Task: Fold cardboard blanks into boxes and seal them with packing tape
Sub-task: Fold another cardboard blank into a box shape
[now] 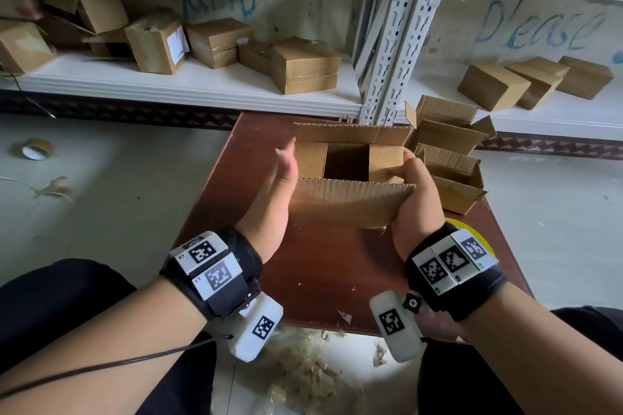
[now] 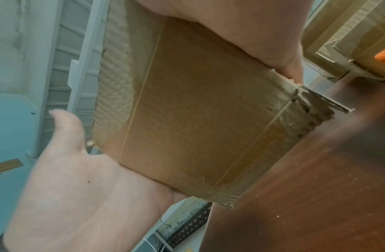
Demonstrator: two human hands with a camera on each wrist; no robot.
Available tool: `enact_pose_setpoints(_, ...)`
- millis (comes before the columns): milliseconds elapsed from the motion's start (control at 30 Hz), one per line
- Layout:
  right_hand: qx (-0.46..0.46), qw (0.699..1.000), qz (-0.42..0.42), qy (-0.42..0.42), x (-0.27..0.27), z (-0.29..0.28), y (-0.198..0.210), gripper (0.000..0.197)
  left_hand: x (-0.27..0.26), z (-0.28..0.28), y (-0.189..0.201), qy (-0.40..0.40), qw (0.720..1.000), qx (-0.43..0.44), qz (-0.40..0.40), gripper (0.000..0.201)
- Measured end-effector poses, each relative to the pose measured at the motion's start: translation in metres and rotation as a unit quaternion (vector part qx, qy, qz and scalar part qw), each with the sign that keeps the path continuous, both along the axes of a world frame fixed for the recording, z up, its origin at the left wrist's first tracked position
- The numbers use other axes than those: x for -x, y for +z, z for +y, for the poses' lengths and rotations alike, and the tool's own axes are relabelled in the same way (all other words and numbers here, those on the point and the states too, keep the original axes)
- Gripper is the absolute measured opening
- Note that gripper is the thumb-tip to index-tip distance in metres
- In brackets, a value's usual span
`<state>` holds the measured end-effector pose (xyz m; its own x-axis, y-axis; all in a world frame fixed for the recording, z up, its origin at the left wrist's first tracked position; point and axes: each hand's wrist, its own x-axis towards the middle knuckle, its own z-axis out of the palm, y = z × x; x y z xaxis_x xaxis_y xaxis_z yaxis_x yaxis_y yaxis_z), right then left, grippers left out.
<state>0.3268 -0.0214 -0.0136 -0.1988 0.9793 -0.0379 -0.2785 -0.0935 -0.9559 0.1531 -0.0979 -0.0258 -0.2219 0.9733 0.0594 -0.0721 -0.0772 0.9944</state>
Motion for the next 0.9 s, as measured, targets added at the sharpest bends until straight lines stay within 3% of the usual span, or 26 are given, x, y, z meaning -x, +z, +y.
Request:
enact_pose_setpoints(100, 0.001, 1.0, -0.004, -0.008, -0.001, -0.002, 0.0, 0.032, 0.001, -0.001, 0.003, -0.002, 0.999, -0.023, 0.049, 0.12)
enact_pose_setpoints(233, -0.003, 1.0, 0.007, 0.001, -0.003, -0.003, 0.0, 0.026, 0.003, 0.0, 0.004, 0.006, 0.998, -0.032, 0.053, 0.107)
enact_pose_setpoints(400, 0.002, 1.0, -0.015, 0.024, -0.001, -0.005, -0.001, 0.036, 0.003, 0.002, 0.006, 0.04, 0.994, -0.03, 0.096, 0.102)
enact_pose_setpoints(567, 0.006, 0.997, -0.052, 0.061, 0.006, -0.013, 0.002, 0.054, 0.006, 0.008, -0.003, 0.098, 0.992, -0.014, 0.072, 0.108)
enact_pose_setpoints(633, -0.017, 0.995, -0.074, 0.062, 0.009, -0.014, 0.0, 0.036, 0.006, 0.009, -0.005, 0.115, 0.991, -0.009, 0.067, 0.1)
enact_pose_setpoints(700, -0.035, 0.991, -0.091, 0.095, 0.006, -0.014, -0.006, 0.059, 0.004, 0.009, -0.006, 0.138, 0.988, 0.004, 0.069, 0.09)
enact_pose_setpoints(767, -0.062, 0.987, -0.093, 0.113, 0.005, -0.017, -0.006, 0.063, 0.003, 0.009, -0.008, 0.148, 0.986, 0.011, 0.071, 0.075)
enact_pose_setpoints(900, -0.137, 0.983, -0.092, 0.076, 0.004, -0.018, -0.009, 0.097, -0.001, 0.007, -0.006, 0.141, 0.988, -0.01, 0.069, 0.041)
